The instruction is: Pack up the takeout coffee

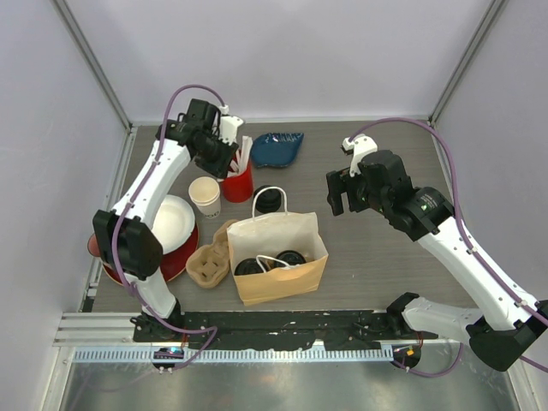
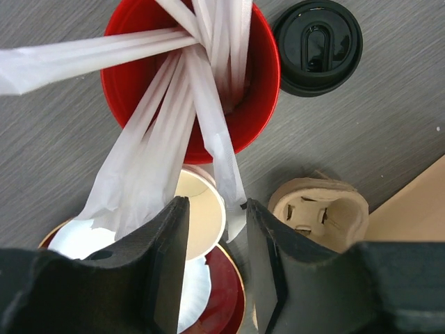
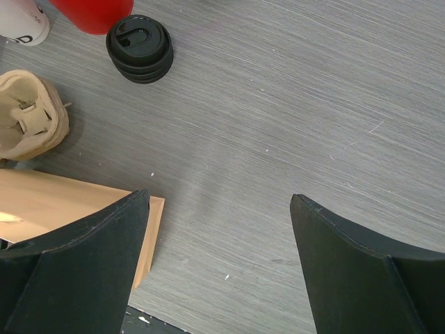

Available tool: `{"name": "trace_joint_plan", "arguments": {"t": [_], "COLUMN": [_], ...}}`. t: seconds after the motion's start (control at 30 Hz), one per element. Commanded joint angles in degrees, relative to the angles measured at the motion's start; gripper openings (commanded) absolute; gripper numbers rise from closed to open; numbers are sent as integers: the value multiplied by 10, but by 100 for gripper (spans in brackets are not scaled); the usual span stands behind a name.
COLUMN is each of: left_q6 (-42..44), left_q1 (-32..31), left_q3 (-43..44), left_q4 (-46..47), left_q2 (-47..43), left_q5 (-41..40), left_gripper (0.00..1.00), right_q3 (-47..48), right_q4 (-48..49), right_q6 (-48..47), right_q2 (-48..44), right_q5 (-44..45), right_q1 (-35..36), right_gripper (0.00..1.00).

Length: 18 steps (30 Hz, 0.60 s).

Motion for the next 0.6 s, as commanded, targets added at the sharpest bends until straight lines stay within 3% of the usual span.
{"name": "trace_joint_plan", "arguments": {"t": [0.0, 0.13, 0.4, 0.57], "left_q6": [1, -1, 1, 1], "left_q1": [-10, -15, -20, -20], "left_q3": [-2, 2, 8, 9], "left_q4": [-8, -2, -17, -11], "left_q2": [-7, -1, 19, 7], "left_q5": [15, 13, 17, -8], "left_gripper": [44, 46, 35, 8], "right_q3": [1, 0, -4, 0], "right_q4": [11, 10, 5, 5], "right_q6": [-10, -12, -14, -14], "right_q2": [-8, -6, -12, -8], "right_q5": [-8, -9, -6, -8], "right_q1": [-3, -2, -2, -2], "right_gripper": [88, 88, 88, 88]}}
